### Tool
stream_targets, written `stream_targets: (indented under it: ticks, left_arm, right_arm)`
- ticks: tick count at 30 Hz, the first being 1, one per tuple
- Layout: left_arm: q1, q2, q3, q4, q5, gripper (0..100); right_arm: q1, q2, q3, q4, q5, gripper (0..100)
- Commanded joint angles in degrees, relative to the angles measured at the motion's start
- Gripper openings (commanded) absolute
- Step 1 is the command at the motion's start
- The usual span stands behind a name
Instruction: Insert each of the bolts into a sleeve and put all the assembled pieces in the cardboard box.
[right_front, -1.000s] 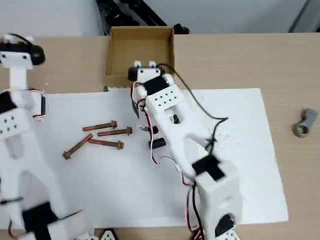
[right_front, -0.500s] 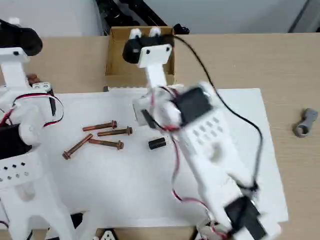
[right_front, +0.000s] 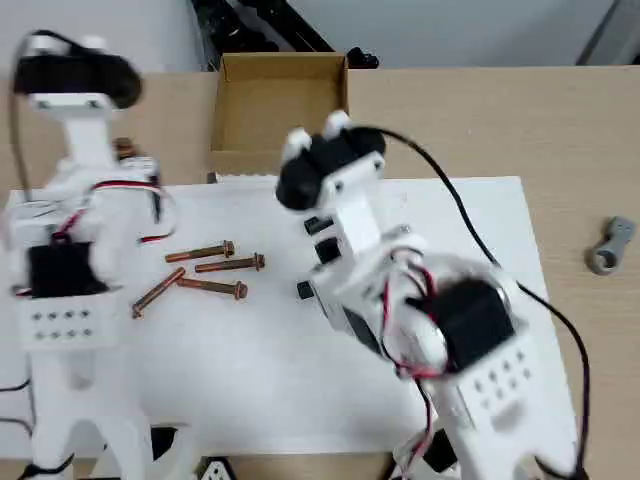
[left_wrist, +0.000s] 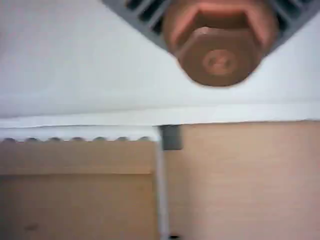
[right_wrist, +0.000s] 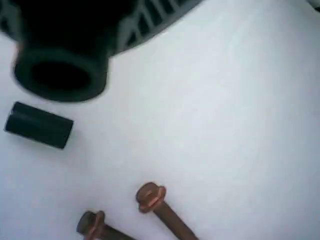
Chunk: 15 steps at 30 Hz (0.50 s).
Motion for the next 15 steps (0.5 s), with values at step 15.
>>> stream_targets:
  ticks: [15]
  left_arm:
    - [12.92,-1.93,1.01,-20.22,10.11,1]
  right_arm:
    - [-0.31,-36.44,63.74,-67.12,0.44,0.3]
